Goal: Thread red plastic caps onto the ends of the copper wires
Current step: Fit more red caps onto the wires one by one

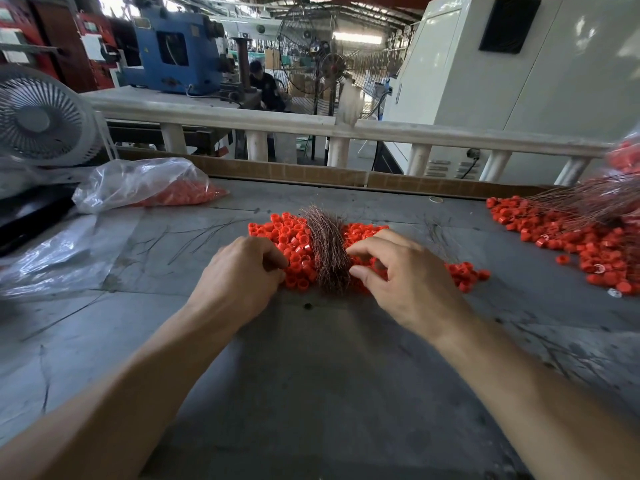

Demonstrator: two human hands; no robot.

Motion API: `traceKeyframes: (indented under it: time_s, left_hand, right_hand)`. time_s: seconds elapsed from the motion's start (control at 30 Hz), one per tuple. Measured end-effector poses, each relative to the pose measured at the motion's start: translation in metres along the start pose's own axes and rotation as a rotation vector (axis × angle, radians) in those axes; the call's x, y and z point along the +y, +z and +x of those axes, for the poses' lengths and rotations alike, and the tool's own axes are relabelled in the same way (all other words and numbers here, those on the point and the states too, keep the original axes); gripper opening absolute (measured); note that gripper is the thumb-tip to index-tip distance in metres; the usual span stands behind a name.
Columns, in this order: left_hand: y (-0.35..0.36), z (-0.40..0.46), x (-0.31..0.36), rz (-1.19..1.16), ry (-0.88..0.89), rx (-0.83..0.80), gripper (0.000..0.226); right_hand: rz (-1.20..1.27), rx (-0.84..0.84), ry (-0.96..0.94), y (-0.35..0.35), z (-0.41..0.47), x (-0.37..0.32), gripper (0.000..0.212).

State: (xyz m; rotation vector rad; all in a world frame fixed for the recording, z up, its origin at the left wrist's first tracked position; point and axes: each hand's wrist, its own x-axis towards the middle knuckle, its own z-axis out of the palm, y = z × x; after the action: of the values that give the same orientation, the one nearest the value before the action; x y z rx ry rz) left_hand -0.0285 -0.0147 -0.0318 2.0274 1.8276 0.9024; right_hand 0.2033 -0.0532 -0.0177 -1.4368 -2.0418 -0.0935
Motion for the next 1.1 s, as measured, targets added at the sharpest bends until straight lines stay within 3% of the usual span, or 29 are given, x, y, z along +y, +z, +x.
traceKeyframes:
  time_s: [0.13, 0.4, 0.5, 0.7, 0.8, 0.9, 1.0, 1.1]
  left_hand:
    - [0.000, 0.000, 0.000, 0.007, 0.005, 0.000, 0.016]
    - [-0.002, -0.002, 0.001, 0.010, 0.007, -0.010, 0.014]
    - [-0.003, -0.002, 0.002, 0.010, 0.011, -0.015, 0.011]
    - [-0.009, -0.003, 0.009, -0.082, 0.037, 0.071, 0.012]
    - [-0.010, -0.008, 0.019, -0.309, 0.084, 0.084, 0.018]
    - [-0.012, -0.013, 0.028, -0.701, 0.061, -0.019, 0.024]
    - [-0.014, -0.016, 0.034, -1.071, 0.002, -0.149, 0.022]
    - [-0.015, -0.017, 0.038, -1.254, -0.053, -0.223, 0.028]
  right_hand:
    - [-0.023, 0.015, -0.069, 0.004, 0.004, -0.007, 0.027]
    - [-0.006, 0.137, -0.235, 0.008, 0.005, -0.013, 0.003]
    - [0.179, 0.201, -0.218, 0.003, 0.005, -0.016, 0.004]
    - [0.796, 0.423, -0.077, -0.025, 0.003, -0.030, 0.002]
    - [0.790, 0.605, -0.066, -0.044, 0.003, -0.030, 0.008]
    - [0.729, 0.692, -0.008, -0.055, 0.002, -0.024, 0.009]
    - [0.673, 0.611, 0.066, -0.055, 0.001, -0.018, 0.012]
    - [0.590, 0.425, 0.163, -0.048, 0.000, -0.014, 0.022]
